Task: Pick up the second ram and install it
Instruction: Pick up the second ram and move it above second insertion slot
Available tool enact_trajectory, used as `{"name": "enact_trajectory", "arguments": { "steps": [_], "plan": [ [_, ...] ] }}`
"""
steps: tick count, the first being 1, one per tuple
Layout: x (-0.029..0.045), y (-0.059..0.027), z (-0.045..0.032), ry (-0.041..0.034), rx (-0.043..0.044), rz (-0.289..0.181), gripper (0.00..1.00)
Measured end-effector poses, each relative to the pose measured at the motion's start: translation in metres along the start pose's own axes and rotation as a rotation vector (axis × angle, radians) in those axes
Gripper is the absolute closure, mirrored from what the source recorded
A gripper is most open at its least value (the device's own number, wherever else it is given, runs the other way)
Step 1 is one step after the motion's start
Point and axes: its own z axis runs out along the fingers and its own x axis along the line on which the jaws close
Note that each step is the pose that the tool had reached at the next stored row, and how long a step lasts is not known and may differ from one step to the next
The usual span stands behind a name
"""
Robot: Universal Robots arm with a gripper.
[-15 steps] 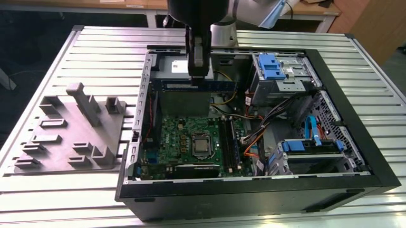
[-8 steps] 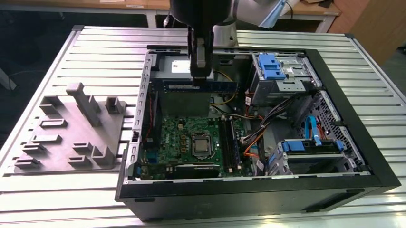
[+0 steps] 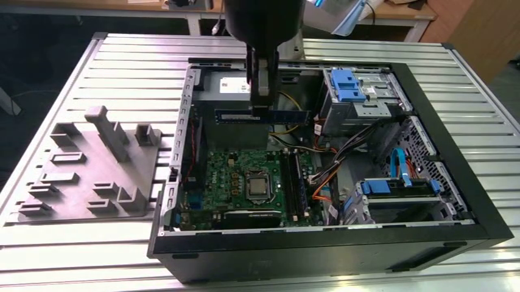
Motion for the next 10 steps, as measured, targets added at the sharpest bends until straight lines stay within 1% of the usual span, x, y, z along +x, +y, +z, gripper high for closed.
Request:
{"name": "enact_trajectory", "arguments": {
  "steps": [10],
  "plan": [
    [0.0, 0.0004, 0.0169, 0.0001, -0.0001, 0.0, 0.89]
  ]
}}
